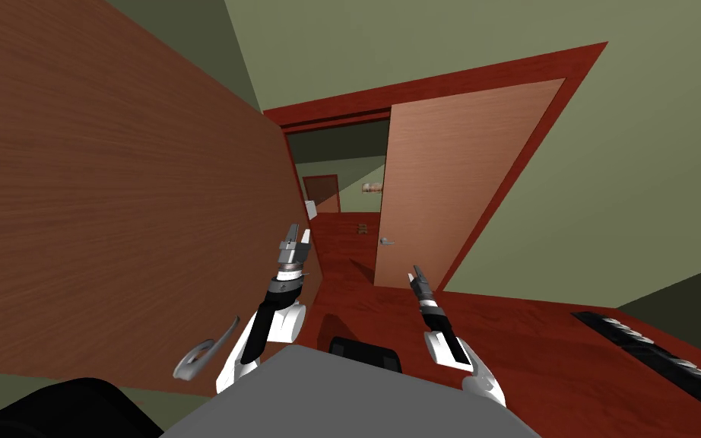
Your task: Pull the door open
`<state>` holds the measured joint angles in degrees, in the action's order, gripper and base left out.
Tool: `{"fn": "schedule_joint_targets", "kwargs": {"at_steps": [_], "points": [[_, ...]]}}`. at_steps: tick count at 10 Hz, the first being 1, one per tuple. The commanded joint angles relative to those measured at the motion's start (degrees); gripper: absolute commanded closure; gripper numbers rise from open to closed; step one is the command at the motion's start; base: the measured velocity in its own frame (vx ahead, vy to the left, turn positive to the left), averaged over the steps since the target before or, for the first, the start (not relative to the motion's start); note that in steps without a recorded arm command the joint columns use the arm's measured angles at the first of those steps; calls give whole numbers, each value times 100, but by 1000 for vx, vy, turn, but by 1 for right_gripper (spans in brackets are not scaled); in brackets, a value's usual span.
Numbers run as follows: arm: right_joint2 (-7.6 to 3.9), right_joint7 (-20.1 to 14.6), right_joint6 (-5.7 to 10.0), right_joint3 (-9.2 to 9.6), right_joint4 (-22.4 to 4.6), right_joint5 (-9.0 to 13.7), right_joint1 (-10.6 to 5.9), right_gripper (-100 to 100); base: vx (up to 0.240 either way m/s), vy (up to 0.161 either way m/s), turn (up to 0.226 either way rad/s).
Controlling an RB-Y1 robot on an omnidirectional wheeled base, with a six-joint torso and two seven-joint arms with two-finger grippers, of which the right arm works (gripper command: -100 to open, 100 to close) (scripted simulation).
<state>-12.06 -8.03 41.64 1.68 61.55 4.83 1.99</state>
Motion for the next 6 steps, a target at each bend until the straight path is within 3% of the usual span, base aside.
{"fn": "schedule_joint_targets", "kwargs": {"at_steps": [1,6], "points": [[-41,-48,96,8,-272,11,-74,-100,104,36,30],[-136,-158,323,32,-1029,38,-324,-100,108,26,25]]}}
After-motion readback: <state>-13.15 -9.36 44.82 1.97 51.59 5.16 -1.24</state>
